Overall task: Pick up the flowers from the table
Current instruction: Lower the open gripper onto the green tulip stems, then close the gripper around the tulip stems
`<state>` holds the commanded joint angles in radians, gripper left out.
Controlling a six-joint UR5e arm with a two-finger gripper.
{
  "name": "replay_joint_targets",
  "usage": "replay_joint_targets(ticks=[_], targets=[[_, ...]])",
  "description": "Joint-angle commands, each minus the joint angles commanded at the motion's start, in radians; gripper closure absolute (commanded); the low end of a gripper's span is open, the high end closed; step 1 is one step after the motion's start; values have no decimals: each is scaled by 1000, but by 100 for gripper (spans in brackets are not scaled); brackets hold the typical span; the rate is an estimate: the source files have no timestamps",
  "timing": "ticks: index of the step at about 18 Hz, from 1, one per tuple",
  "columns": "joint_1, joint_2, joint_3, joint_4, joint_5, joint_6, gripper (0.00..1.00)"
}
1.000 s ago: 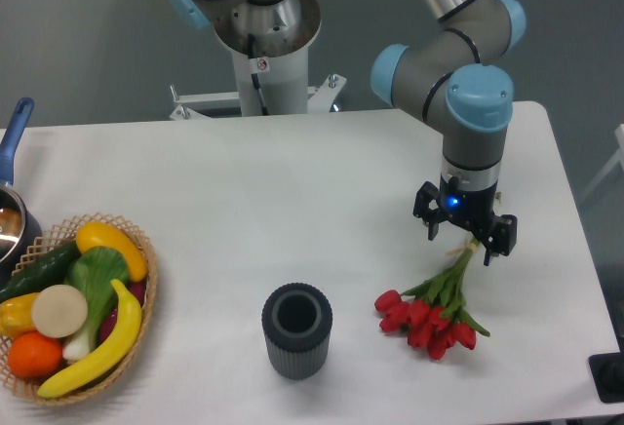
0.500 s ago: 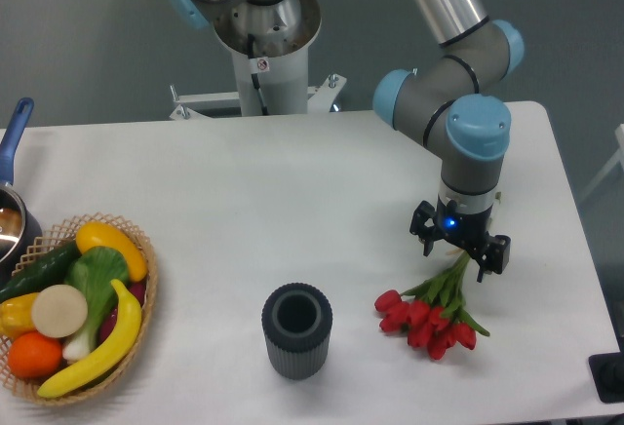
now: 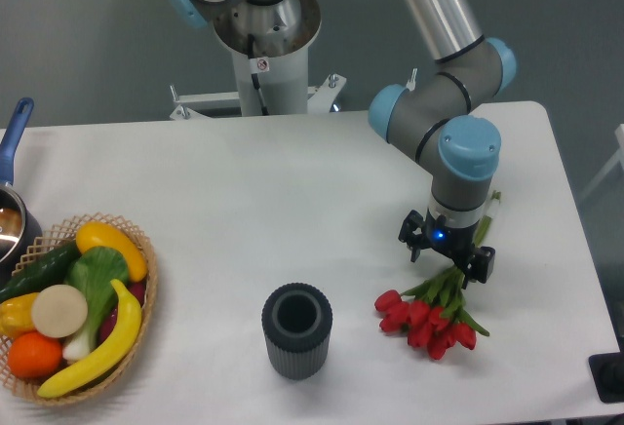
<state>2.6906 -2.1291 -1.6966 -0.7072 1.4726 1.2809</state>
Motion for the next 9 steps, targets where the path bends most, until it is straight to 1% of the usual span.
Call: replay_joint_targets(ticks=[2, 3, 4, 5, 6, 9], targets=[[-9, -17, 12, 2, 5, 0, 0], [-14, -21, 14, 15, 5, 0, 1], [-14, -25, 9, 37, 5, 0, 4], [-18, -26, 6, 49, 6, -3, 13], [-20, -28, 3, 51, 8, -11, 33], [-20, -28, 0, 51, 35, -6, 70]])
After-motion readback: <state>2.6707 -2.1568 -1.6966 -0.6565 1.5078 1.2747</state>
